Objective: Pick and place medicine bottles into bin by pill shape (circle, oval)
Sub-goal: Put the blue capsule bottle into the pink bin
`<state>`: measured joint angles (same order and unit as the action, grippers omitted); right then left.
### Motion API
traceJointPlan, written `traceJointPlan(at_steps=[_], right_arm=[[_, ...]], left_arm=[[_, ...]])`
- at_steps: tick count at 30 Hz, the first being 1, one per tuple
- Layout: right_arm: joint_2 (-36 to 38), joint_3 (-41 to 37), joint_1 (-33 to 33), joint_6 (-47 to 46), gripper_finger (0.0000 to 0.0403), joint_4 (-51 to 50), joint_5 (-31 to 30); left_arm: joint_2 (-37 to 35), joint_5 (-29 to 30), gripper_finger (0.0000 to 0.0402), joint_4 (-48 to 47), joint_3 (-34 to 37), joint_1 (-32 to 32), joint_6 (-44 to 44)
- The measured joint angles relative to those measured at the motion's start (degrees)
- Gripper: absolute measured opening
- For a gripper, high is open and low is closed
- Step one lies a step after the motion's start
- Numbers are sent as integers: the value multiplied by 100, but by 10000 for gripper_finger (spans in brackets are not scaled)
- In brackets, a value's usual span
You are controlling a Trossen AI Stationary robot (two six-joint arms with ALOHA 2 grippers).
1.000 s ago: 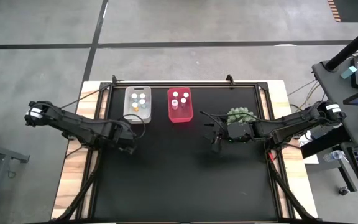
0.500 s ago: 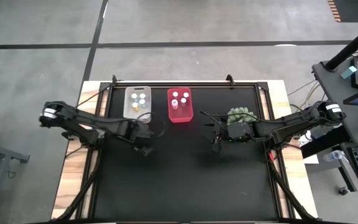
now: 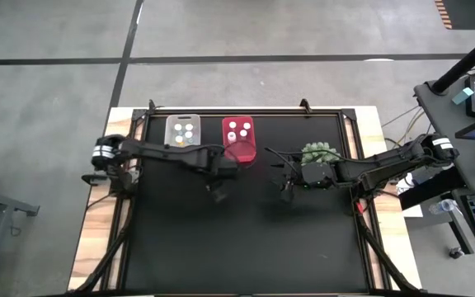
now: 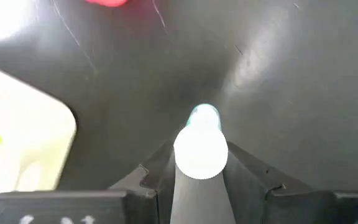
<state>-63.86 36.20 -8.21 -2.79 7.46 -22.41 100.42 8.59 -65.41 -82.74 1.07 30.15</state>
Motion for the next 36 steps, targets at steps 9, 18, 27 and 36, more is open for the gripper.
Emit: traceJointPlan(at_steps=[9,18,27,36], right_arm=[[0,-45,-1,-17,237,1,4],[0,-76,0,-20,237,7,3],[0,-76,-2,-20,237,7,2],[0,-76,-2,-20,237,7,0]], left_arm=[[654,267,98,145,-325,-397,-861],[772,428,98,326,-315,-460,-1012],[647,789,98,391,-870,-503,-1559],[638,1057,97,534,-1666,-1118,-2680]])
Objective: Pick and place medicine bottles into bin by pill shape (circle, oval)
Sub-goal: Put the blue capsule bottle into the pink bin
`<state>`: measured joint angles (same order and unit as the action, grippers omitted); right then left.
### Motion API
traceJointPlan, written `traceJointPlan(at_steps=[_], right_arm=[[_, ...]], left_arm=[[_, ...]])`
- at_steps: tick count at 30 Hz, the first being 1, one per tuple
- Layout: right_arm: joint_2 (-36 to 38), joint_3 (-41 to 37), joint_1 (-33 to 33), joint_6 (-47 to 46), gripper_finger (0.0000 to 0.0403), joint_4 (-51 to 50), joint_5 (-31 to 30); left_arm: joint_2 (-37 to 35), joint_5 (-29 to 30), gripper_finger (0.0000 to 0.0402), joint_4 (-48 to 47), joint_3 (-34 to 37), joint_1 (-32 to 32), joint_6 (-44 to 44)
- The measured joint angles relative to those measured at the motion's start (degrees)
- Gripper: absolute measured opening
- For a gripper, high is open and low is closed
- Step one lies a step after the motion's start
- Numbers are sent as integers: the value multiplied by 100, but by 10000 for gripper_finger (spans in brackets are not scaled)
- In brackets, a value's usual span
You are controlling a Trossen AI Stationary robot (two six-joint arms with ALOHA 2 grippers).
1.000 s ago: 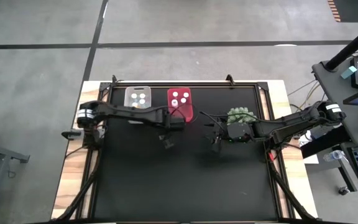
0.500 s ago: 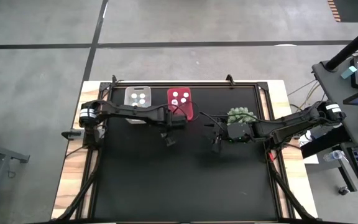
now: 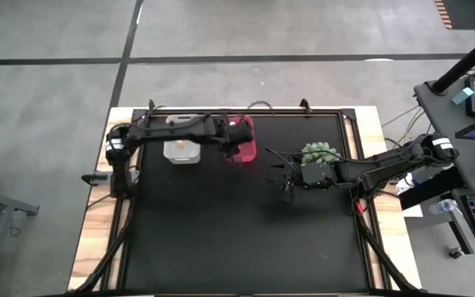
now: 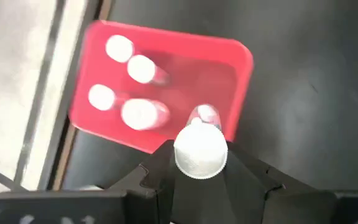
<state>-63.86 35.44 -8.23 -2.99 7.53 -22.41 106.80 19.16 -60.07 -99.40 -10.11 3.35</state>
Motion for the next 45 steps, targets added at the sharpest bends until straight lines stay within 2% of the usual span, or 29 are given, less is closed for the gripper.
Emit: traceJointPlan(at_steps=[7,12,29,45], right_arm=[[0,0,0,0,237,0,0],[0,0,2,7,237,0,-1],[0,0,0,0,237,-216,37],[0,11,2,272,237,-116,335]], left_arm=[[160,-231,92,314,-199,-598,-537],[432,-527,91,312,-235,-804,-645],[1247,-717,89,200,-225,-848,-828],[1298,-760,94,189,-169,-858,-830]])
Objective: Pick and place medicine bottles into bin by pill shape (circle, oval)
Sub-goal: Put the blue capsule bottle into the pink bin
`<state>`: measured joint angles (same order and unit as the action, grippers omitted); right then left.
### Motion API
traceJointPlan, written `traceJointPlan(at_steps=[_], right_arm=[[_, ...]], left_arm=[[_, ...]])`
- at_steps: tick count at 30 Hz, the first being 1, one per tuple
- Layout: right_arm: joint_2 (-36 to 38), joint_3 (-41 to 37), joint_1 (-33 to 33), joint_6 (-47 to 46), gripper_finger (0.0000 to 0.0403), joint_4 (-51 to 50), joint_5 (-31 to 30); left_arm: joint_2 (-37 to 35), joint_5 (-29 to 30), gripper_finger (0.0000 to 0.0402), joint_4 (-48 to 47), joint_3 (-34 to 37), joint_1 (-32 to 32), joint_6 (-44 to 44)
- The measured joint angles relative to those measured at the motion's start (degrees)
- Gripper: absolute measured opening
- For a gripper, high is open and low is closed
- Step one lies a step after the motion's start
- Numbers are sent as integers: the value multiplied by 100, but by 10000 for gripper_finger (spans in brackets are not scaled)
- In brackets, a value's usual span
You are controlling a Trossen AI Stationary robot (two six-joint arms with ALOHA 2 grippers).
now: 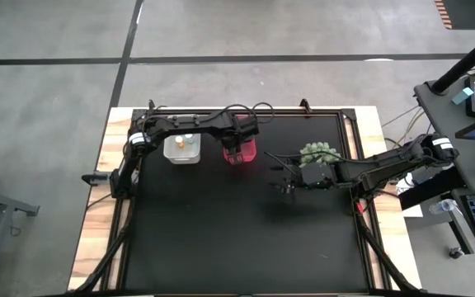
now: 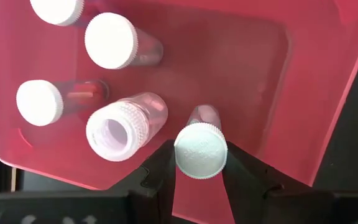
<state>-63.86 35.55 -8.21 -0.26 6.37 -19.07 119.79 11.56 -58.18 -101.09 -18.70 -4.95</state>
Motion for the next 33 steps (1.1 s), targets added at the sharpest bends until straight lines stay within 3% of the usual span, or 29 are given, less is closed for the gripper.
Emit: traceJointPlan(at_steps=[6,14,24,33], right_arm=[[2,-17,-2,659,237,571,22],[214,-592,-4,1370,229,2015,830],[717,-1205,-2,1444,223,2144,878],[1664,-1676,-2,1522,223,2178,855]], left_arm=[[0,-49,95,-1,93,4,9],[0,-65,96,-193,126,4,201],[0,-80,97,-229,128,6,166],[0,-82,97,-227,133,6,164]])
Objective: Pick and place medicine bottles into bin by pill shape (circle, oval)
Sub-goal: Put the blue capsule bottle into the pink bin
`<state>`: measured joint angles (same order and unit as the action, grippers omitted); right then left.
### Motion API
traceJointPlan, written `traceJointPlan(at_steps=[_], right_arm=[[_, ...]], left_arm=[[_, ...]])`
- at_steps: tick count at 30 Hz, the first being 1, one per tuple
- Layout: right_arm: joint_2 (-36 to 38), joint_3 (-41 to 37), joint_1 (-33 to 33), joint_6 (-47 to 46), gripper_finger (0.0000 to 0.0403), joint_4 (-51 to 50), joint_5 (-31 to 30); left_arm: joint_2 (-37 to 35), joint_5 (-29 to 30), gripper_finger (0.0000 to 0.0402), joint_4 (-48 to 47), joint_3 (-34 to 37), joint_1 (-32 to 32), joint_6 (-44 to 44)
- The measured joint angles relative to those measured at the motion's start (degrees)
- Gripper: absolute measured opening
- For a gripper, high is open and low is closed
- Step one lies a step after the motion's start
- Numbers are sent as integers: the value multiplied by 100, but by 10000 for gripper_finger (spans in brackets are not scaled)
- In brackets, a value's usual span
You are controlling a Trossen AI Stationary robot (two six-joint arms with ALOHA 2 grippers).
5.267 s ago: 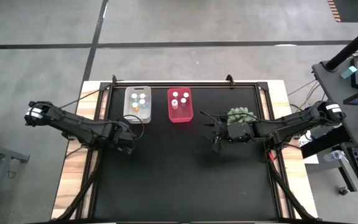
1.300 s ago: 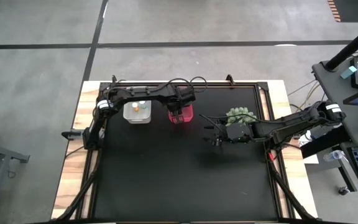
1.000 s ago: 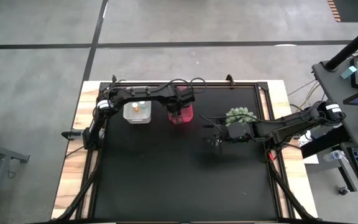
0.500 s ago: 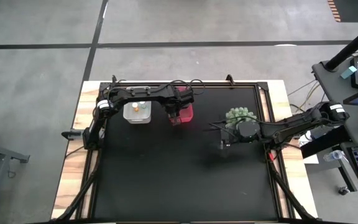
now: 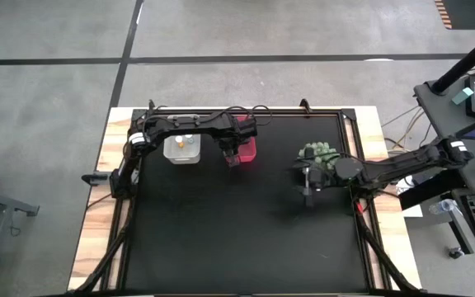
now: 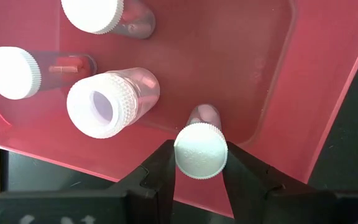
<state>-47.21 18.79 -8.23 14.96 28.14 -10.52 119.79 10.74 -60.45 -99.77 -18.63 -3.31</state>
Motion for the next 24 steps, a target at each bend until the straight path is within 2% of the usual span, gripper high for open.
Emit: traceJointPlan(at_steps=[17,24], right_arm=[[945,-365,0,145,223,-45,0],[1444,-425,0,130,223,-430,0]], left_arm=[[0,-2,97,7,0,0,-3],[0,-2,97,7,0,0,-2]])
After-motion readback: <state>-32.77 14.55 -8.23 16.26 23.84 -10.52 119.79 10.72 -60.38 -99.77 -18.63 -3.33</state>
